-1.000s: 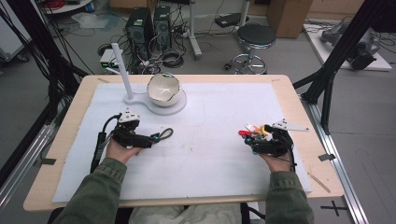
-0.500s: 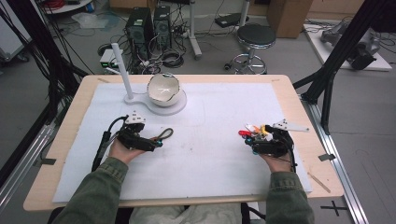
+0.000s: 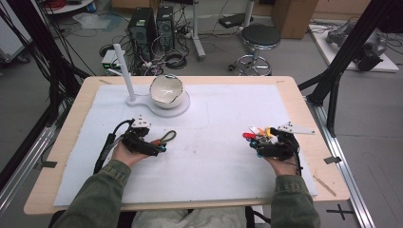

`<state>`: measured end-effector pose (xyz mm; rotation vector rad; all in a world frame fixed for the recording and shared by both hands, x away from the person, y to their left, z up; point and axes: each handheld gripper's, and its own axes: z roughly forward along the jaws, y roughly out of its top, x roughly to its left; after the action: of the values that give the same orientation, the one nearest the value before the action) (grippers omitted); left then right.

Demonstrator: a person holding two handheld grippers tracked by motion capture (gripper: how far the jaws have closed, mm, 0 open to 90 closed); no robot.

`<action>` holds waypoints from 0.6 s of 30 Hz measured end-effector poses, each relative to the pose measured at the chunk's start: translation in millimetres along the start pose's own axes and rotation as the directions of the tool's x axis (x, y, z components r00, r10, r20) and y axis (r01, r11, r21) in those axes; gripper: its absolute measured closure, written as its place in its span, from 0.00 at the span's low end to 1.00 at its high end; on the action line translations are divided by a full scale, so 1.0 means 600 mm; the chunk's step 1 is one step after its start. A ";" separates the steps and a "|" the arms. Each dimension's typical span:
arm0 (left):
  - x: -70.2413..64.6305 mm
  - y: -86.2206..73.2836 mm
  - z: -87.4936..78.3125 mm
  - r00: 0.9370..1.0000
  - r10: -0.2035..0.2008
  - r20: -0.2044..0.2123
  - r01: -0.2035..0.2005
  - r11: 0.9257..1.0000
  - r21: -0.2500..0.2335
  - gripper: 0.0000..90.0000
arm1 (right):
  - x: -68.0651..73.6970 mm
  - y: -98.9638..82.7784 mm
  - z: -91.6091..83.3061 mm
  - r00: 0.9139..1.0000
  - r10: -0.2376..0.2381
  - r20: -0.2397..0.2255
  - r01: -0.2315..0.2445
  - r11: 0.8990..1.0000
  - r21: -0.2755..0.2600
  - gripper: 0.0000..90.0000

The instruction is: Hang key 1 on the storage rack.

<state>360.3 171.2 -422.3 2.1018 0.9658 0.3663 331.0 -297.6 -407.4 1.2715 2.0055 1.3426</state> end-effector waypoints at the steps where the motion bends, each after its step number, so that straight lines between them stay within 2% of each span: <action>1: 0.000 -0.001 0.002 1.000 0.005 -0.001 -0.005 1.000 0.013 0.08 | 0.000 0.000 0.000 1.000 0.005 -0.001 -0.005 1.000 0.003 0.01; 5: 0.001 -0.002 0.004 1.000 0.009 -0.014 -0.009 1.000 0.022 0.10 | -0.001 -0.001 0.001 1.000 0.004 0.001 -0.004 1.000 0.004 0.01; 6: 0.002 -0.002 0.003 1.000 0.013 -0.015 -0.013 1.000 0.026 0.14 | -0.002 -0.001 0.001 1.000 0.005 0.001 -0.005 1.000 0.004 0.01; 13: 0.001 -0.005 0.007 0.999 0.028 -0.026 -0.026 0.998 0.064 0.21 | -0.002 -0.001 -0.001 1.000 0.005 0.003 -0.005 1.000 0.001 0.01; 15: 0.000 -0.006 0.009 0.999 0.032 -0.027 -0.030 0.997 0.071 0.25 | -0.002 -0.001 -0.001 1.000 0.007 0.003 -0.007 1.000 0.002 0.01; 17: 0.000 -0.006 0.009 0.999 0.041 -0.035 -0.038 0.997 0.072 0.38 | -0.003 -0.001 -0.001 1.000 0.004 0.003 -0.004 1.000 0.002 0.01; 18: 0.001 -0.006 0.009 0.998 0.044 -0.040 -0.041 0.996 0.079 0.38 | -0.003 -0.001 -0.001 1.000 0.004 0.003 -0.004 1.000 0.002 0.01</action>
<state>361.4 170.1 -428.8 2.1957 0.9750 0.4018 331.2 -299.2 -408.1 1.2780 2.0042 1.3400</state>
